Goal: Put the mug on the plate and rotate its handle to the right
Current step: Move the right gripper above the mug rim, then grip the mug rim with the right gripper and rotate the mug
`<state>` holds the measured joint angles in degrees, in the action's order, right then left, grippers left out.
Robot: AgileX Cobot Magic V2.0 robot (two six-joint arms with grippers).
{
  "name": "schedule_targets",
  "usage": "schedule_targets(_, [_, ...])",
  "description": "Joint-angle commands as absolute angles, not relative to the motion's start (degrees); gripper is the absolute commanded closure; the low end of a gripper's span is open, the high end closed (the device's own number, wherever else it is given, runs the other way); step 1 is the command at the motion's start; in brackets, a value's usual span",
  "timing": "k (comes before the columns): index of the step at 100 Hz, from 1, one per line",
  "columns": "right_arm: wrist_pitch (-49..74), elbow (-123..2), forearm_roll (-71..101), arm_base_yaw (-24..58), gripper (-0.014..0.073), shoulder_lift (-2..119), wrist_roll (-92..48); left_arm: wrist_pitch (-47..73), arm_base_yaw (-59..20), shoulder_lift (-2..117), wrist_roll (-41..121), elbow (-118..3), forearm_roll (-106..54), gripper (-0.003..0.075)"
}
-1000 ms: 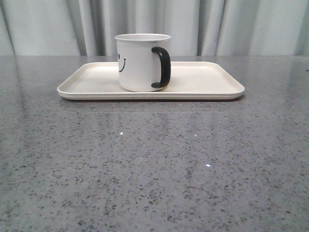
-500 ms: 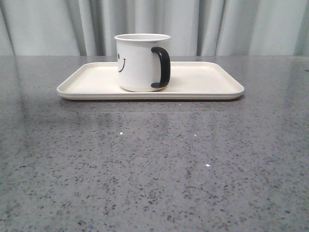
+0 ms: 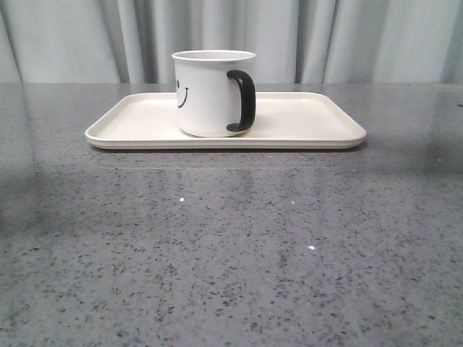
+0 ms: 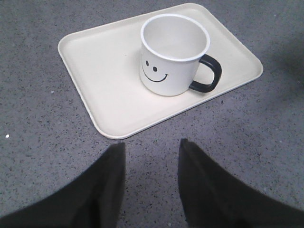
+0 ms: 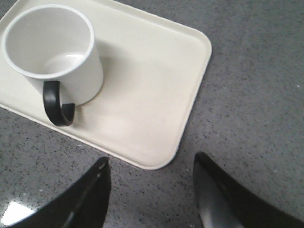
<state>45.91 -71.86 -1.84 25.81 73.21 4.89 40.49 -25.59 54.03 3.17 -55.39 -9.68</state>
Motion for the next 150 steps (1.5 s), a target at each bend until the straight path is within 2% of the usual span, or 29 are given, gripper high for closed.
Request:
schedule_targets(1, [45.20,-78.26,-2.78,27.28,0.0190,76.15,4.60,36.19,-25.84,52.26,2.99,-56.01,-10.73,0.0459])
schedule_targets(17, [47.66,-87.47,-2.70,29.97,0.0183,84.27,4.66,35.77,-25.84,52.16,2.80,-55.91,-12.54,0.0459])
schedule_targets(32, [51.19,-95.84,-2.57,31.74,0.0116,91.53,5.02,35.61,-25.84,52.16,2.80,-55.91,-13.22,0.0459])
schedule_targets(70, [58.71,-113.03,-2.53,32.18,0.0117,106.01,7.54,35.61,-25.84,52.16,2.80,-55.91,-13.30,0.0459])
schedule_targets(133, [59.81,-116.23,-2.36,30.75,0.0121,113.00,11.26,35.61,-25.84,52.16,2.80,-55.91,-13.30,0.0459])
schedule_targets(142, [59.85,-116.23,-2.13,30.71,0.0160,113.25,11.26,35.51,-25.84,52.16,2.80,-55.91,-13.30,0.0459])
schedule_targets(150, [59.98,-116.23,-1.60,30.71,0.0235,113.43,11.26,35.11,-25.84,52.16,2.80,-55.91,-13.30,0.0459])
